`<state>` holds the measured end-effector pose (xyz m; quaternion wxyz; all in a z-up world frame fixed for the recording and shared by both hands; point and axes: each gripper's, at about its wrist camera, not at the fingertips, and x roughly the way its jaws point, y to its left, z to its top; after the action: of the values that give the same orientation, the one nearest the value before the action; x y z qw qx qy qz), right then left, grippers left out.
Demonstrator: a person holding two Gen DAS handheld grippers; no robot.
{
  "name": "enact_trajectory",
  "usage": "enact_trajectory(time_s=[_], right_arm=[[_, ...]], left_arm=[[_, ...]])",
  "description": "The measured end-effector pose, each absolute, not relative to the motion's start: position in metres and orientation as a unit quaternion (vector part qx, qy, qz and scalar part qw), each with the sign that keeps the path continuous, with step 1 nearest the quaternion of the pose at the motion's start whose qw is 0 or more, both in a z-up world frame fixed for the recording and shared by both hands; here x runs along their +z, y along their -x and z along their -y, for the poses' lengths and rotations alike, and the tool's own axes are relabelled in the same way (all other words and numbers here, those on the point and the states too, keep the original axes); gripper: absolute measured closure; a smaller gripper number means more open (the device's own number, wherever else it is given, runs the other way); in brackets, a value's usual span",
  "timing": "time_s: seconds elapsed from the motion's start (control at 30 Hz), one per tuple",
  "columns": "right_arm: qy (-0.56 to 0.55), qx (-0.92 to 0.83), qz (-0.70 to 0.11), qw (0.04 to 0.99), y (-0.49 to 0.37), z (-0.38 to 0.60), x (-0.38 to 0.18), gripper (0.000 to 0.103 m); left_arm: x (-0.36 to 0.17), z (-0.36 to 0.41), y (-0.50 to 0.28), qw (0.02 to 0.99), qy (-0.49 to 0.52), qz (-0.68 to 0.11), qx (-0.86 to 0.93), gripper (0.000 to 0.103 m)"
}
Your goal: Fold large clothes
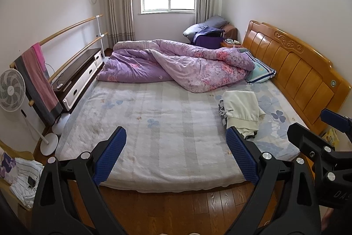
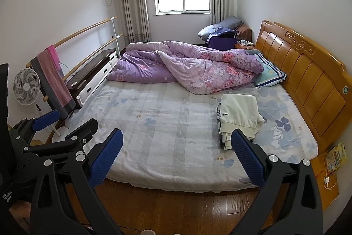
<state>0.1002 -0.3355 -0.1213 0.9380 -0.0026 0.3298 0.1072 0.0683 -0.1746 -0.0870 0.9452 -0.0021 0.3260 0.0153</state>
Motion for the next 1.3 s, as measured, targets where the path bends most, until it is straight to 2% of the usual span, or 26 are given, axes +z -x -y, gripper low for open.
enact_trajectory(time_s=[1.3], right_arm=[[0.015,0.087,-0.321,0.943,-0.081,0.316,-0.112,0.008]], left_arm=[[-0.078,0.158,-0.066,0.948,0.007,-0.319,0.0,0.009]])
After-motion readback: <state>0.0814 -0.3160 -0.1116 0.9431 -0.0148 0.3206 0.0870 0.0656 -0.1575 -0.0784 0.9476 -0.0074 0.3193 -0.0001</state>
